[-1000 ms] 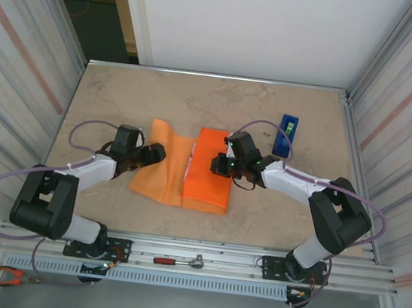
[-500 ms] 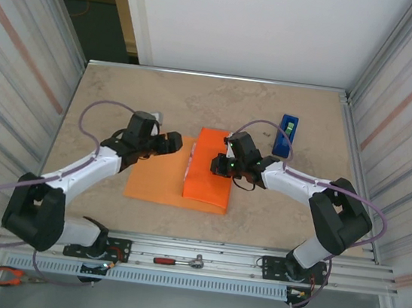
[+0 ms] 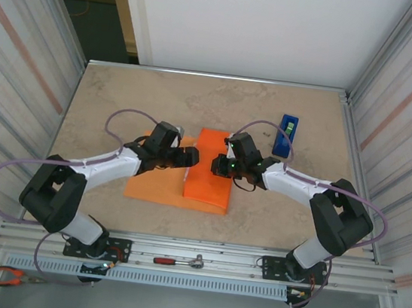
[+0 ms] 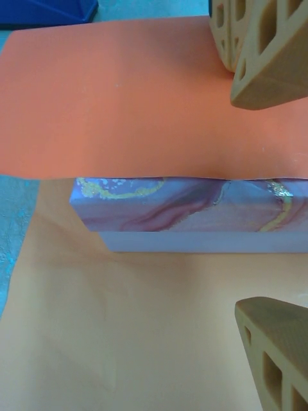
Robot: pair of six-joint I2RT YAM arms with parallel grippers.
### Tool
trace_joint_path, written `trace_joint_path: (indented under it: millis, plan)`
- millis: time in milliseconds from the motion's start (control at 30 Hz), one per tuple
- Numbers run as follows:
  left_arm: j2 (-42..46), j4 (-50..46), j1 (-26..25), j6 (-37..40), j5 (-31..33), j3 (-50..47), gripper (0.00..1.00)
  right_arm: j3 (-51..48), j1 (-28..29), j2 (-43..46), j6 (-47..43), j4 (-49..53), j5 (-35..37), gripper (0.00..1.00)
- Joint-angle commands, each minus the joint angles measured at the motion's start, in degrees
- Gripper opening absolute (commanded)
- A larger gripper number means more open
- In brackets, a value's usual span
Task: Wrap the gift box in paper
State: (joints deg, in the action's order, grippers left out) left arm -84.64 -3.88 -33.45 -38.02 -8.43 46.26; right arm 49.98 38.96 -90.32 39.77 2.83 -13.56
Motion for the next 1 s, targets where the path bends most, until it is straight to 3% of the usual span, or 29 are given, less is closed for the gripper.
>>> trace_joint_path:
  millis: [0,300,633,967]
  plan:
    - [-0.2,2.4,-1.0,-1.6,0.8,-1.9,0.74,-2.5,-0.7,-0.4,-2.1,7.5,1.3,0.0]
    - [-1.8,4.0,-4.2,-2.7,2.6,-3.5,0.66,-2.6,-1.1,-0.5,-2.2,7.4,0.9,0.0]
    - [-0.7,4.1,-7.8,-6.9,9.5,-7.1,0.51,-0.1,-2.3,1.8,-1.5,8.0,-1.8,0.0]
    - [-1.1,4.9,-10.0,-10.3,12.6,-8.4,0.43,2.4,-2.0,4.6,0.0,10.0,-2.0,0.0]
